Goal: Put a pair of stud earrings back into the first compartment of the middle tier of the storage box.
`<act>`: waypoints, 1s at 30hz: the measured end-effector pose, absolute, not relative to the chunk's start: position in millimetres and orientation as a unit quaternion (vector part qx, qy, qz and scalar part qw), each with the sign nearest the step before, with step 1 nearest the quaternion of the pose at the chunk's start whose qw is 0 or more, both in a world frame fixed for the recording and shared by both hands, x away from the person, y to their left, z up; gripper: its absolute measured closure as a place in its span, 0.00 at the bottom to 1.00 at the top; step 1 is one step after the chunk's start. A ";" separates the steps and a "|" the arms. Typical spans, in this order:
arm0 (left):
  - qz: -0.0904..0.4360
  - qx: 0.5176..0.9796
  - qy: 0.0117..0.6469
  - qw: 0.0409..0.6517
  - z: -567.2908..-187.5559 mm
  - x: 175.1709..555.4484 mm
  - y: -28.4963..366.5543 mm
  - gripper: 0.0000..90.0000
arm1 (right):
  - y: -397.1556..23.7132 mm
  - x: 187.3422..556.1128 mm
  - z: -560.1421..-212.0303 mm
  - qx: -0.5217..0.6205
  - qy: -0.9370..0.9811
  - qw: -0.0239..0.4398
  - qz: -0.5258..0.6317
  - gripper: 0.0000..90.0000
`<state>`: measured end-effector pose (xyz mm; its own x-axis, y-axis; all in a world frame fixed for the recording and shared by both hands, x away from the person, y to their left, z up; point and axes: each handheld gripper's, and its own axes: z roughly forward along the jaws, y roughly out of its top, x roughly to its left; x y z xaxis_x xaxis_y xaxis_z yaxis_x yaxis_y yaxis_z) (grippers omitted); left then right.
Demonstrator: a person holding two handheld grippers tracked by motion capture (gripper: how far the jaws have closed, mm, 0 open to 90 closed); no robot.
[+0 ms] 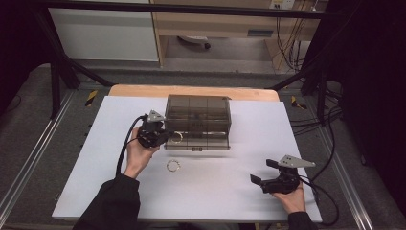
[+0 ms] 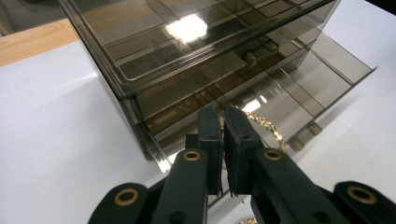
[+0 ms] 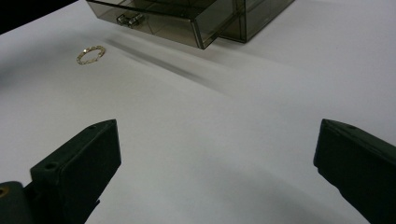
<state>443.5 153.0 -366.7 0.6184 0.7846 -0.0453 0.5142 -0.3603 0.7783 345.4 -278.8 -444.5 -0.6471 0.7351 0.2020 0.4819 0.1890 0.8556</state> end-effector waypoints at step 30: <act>0.165 0.820 0.416 0.356 -404.2 464.4 144.5 0.94 | -279.0 345.3 -444.2 0.400 0.759 0.128 0.498 0.01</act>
